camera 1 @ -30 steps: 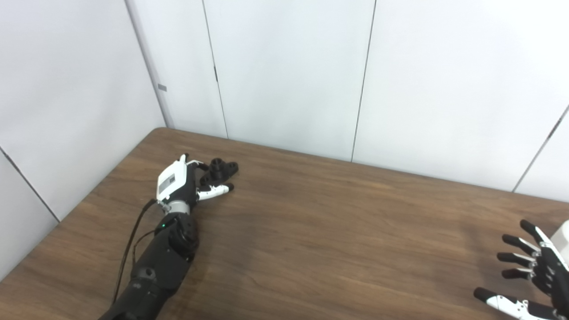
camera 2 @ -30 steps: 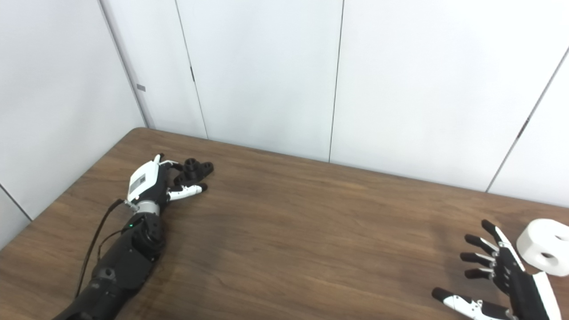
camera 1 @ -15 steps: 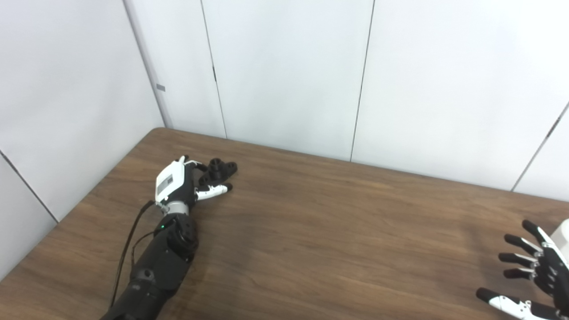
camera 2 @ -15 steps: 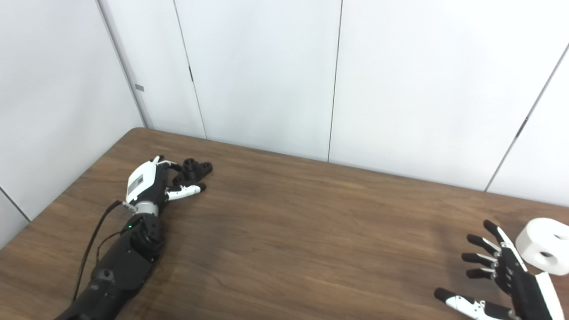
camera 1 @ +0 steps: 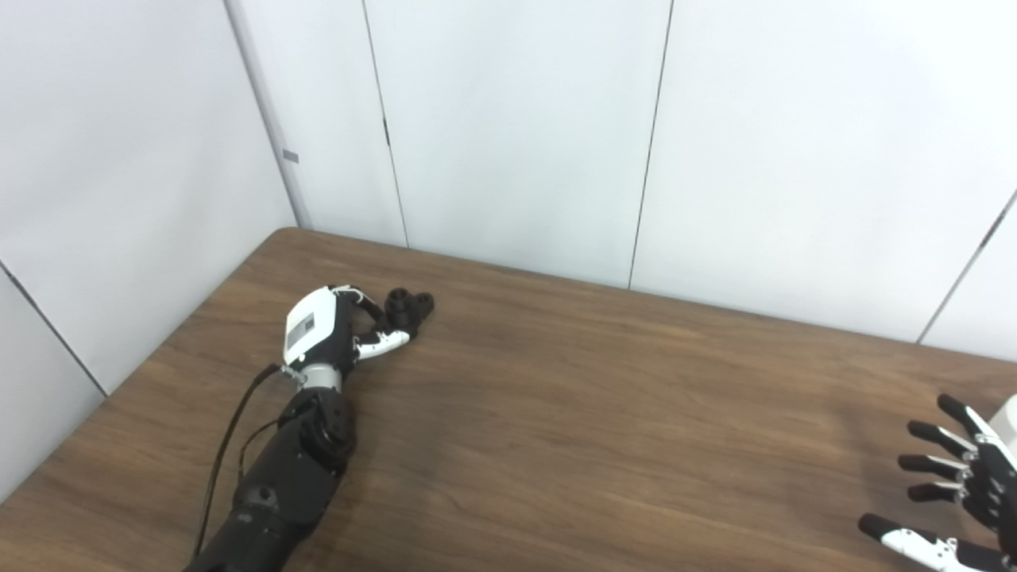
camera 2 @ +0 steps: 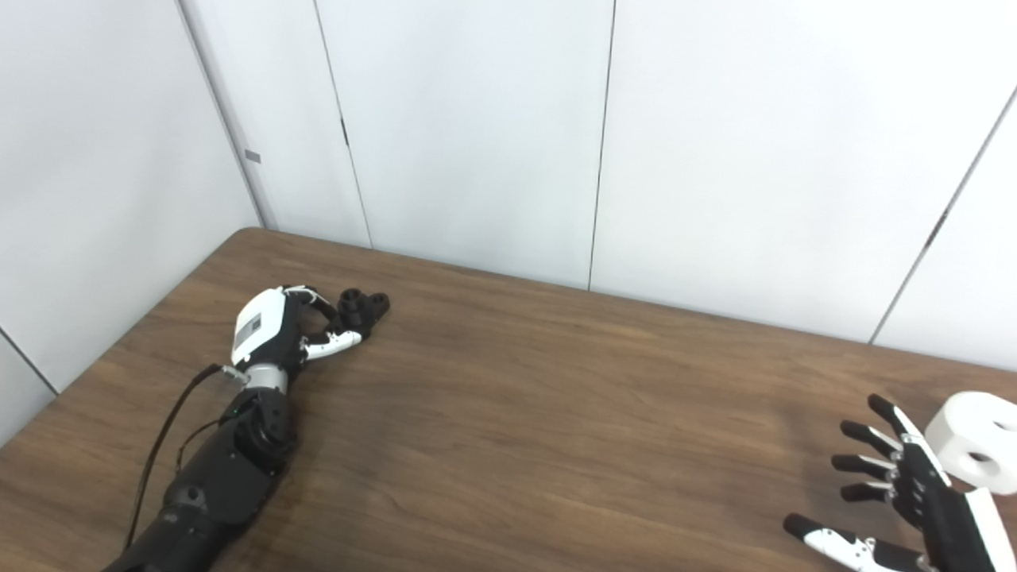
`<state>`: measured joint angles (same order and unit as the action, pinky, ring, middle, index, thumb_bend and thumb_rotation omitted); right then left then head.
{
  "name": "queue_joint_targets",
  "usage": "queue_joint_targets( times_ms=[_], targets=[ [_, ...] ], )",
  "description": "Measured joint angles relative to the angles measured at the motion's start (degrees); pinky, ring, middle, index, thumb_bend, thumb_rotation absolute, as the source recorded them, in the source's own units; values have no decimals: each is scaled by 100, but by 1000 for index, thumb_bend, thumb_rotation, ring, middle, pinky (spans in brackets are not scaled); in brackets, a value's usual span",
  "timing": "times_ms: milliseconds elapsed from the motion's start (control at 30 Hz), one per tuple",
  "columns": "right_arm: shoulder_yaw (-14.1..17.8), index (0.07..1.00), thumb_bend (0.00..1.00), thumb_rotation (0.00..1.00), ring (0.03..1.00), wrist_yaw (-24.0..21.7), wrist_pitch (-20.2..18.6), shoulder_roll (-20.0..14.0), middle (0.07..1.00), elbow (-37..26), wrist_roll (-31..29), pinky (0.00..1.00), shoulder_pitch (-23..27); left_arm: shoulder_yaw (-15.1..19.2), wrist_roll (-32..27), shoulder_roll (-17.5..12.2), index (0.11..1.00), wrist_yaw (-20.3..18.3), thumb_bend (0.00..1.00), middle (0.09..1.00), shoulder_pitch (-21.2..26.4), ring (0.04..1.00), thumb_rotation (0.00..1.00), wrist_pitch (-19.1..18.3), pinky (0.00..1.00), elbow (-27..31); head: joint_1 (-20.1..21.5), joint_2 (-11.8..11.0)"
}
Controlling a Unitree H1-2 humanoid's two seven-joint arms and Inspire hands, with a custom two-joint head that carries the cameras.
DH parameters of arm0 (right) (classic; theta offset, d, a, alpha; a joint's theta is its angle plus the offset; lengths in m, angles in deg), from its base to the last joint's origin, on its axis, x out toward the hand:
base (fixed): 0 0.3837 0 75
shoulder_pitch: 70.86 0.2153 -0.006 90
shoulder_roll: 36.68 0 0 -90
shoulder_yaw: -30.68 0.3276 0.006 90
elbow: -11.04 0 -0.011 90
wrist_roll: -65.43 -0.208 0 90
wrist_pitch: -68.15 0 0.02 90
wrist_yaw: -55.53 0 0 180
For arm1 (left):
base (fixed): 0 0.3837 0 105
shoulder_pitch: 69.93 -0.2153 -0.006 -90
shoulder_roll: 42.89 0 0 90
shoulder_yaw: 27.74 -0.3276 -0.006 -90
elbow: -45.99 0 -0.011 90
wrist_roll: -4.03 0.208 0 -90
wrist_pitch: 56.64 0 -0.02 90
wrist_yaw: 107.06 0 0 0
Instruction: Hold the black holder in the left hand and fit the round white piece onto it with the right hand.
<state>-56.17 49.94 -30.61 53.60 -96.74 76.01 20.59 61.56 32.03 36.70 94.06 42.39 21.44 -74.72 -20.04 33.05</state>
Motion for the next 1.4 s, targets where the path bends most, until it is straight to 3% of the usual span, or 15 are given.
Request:
queue_joint_targets(
  times_ms=[400,567,767,1000,1133,1300,1400],
  targets=[
    [-10,919,596,0,716,0,-2,20,820,4,67,579,51,-178,-53,-40,483,24,524,856,-9,943,55,422,997,-65,184,-26],
    [-42,936,582,0,726,-1,-1,51,829,22,83,599,134,-466,-141,-81,484,-476,524,895,-202,970,54,647,985,472,421,17],
    [-62,934,636,0,705,0,21,138,829,81,86,592,187,-871,-158,70,482,-891,524,895,-494,984,52,1149,870,1215,773,70],
    [-97,915,661,0,690,109,378,144,812,536,230,572,184,-1357,-150,331,481,-1531,524,907,-699,1000,54,1767,893,1878,1187,149],
    [-127,913,667,0,693,159,686,149,812,784,288,581,234,-1519,-187,421,480,-1929,524,903,-735,1000,56,1989,922,2046,1432,211],
    [-130,914,667,19,695,175,739,198,816,867,287,583,260,-1732,-240,523,480,-2365,524,901,-762,997,55,2178,923,2231,1591,281],
    [-131,914,665,18,700,195,742,217,815,871,288,583,278,-1918,-177,587,481,-2576,524,886,-743,936,54,2246,832,2289,1626,308]
  ],
)
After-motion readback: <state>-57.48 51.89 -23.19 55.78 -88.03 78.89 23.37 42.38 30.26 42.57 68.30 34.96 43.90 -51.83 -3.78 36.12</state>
